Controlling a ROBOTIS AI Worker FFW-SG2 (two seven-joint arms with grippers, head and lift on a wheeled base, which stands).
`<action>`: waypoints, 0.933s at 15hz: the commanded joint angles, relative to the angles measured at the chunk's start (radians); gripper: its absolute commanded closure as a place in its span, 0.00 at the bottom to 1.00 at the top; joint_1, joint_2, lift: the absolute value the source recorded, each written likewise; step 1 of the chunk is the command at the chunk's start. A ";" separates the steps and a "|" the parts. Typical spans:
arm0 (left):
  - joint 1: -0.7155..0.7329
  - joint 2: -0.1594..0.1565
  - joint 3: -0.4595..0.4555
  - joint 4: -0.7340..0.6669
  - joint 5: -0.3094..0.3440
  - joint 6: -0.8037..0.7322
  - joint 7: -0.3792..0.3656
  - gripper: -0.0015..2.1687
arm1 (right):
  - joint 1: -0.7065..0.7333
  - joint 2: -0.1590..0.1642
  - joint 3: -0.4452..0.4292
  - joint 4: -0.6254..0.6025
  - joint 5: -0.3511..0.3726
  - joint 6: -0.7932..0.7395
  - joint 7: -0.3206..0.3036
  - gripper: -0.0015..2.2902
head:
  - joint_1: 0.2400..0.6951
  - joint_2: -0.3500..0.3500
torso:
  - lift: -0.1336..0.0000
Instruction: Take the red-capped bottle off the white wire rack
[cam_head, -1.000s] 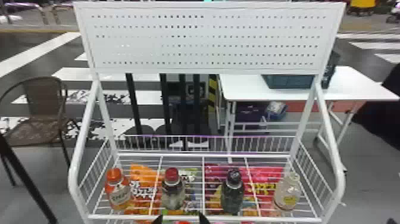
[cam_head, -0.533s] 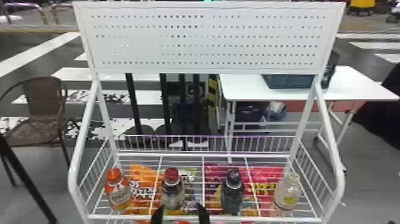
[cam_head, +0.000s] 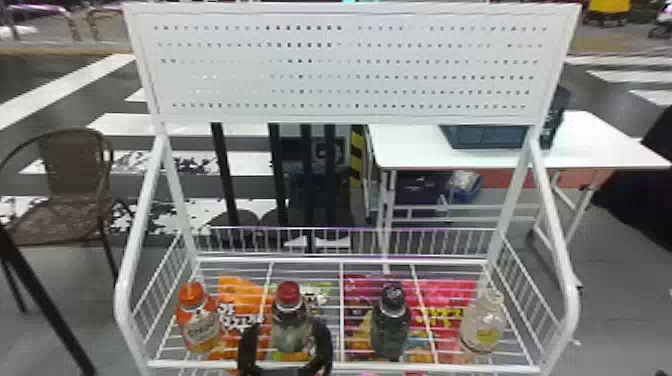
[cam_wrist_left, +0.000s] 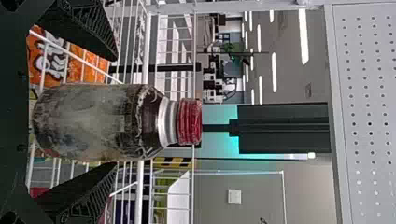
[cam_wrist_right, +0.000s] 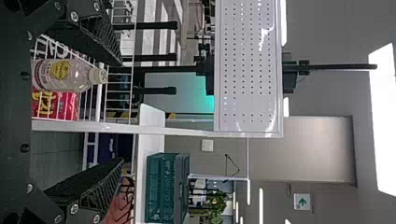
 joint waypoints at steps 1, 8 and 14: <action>-0.032 -0.004 -0.006 0.021 0.022 0.001 -0.020 0.04 | 0.000 0.000 -0.001 0.001 0.000 0.000 0.000 0.08 | 0.57 0.50 | 1.00; -0.052 0.007 0.002 0.014 0.096 0.040 -0.037 0.79 | -0.011 0.000 -0.003 0.010 0.000 0.000 0.000 0.08 | 0.57 0.50 | 1.00; 0.014 0.051 -0.008 -0.221 0.061 0.197 -0.020 0.80 | -0.018 -0.002 -0.001 0.019 -0.003 0.003 0.000 0.08 | 0.57 0.50 | 1.00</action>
